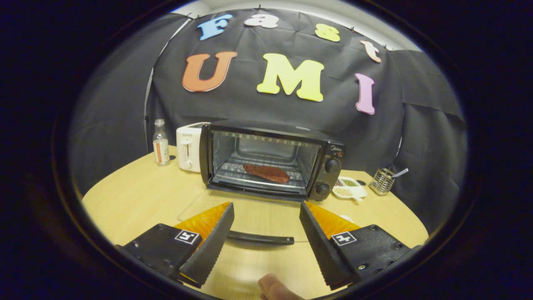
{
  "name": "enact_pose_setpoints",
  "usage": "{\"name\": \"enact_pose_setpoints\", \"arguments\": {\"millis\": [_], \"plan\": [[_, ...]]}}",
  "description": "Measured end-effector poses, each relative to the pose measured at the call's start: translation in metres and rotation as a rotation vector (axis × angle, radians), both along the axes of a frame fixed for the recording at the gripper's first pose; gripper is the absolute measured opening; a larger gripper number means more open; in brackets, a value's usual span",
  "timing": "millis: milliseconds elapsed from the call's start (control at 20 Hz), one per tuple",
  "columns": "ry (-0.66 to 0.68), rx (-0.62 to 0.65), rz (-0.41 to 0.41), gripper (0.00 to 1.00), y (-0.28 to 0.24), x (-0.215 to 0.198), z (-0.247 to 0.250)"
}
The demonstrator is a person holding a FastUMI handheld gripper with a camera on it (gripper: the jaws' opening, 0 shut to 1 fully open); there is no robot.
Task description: Open the toaster oven, put the food inside, and close the toaster oven door.
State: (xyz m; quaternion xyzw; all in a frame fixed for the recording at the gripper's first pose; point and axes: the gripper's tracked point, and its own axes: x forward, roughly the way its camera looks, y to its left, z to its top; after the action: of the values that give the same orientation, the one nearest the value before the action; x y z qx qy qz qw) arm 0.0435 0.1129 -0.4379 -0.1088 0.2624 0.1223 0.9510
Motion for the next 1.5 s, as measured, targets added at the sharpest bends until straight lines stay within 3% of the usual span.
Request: {"name": "enact_pose_setpoints", "arguments": {"millis": [250, 550, 1100, 1500], "plan": [[0.195, -0.009, -0.023, 1.0, -0.001, -0.025, -0.052], [0.338, -0.035, -0.046, 1.0, 0.0, -0.023, -0.083], [0.365, 0.05, -0.058, 1.0, 0.006, -0.02, -0.073], [0.306, 0.074, -0.044, 0.99, 0.008, -0.01, -0.047]]}}
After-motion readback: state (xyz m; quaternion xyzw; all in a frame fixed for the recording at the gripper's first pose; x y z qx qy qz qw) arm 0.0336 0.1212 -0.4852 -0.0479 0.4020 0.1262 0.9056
